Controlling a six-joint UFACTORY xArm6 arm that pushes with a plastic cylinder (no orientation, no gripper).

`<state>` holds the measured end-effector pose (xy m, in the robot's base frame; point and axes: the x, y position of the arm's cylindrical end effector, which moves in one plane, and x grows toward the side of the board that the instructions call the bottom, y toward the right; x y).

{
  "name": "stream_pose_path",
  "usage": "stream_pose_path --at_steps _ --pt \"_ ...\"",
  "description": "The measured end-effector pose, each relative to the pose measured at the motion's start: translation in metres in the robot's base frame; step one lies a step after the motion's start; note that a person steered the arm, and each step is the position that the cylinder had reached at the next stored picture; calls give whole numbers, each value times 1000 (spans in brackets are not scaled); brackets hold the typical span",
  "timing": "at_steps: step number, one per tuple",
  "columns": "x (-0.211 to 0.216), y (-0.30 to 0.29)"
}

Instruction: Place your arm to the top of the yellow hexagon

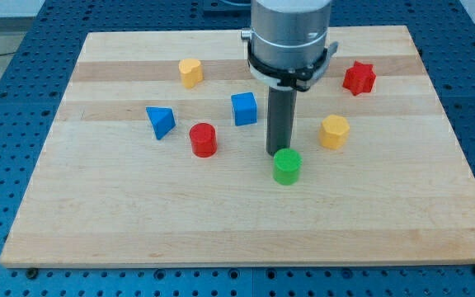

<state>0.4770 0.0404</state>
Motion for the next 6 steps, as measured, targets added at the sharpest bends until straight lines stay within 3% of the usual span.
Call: stream_pose_path --at_steps 2,3,4,6 --pt "51 0" --pt "54 1" --pt "42 -6" --pt "-24 -5"
